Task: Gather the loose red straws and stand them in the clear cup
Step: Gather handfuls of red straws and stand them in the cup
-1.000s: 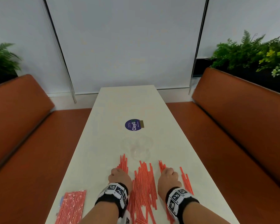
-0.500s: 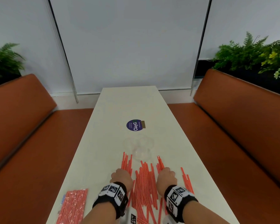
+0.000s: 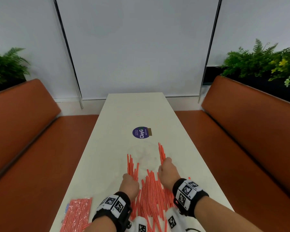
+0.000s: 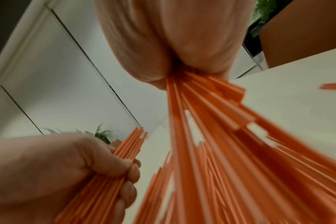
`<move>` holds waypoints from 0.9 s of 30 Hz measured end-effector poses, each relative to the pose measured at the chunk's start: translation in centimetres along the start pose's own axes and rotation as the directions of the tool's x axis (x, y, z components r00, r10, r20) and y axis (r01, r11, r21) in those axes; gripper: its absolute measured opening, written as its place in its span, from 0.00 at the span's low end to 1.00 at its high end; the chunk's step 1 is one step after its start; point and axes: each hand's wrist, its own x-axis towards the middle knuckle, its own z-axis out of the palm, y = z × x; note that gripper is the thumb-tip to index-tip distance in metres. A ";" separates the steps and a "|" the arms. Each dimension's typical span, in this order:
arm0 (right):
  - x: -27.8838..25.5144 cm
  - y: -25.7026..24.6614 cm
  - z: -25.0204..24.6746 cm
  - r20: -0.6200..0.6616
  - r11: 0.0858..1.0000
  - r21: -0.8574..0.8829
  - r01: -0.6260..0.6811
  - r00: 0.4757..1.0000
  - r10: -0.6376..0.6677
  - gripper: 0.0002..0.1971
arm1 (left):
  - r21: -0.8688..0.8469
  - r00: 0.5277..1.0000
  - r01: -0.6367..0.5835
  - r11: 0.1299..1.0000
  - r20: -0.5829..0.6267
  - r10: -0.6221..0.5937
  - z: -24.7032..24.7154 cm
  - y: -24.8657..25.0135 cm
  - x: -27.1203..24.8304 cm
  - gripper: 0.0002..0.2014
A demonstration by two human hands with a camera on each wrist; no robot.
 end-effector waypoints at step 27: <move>13.1 -4.6 3.1 -0.212 0.877 0.361 0.317 0.944 -0.254 0.08 | -0.525 0.971 -0.229 0.820 -0.183 0.154 -4.4 3.8 -0.6 0.03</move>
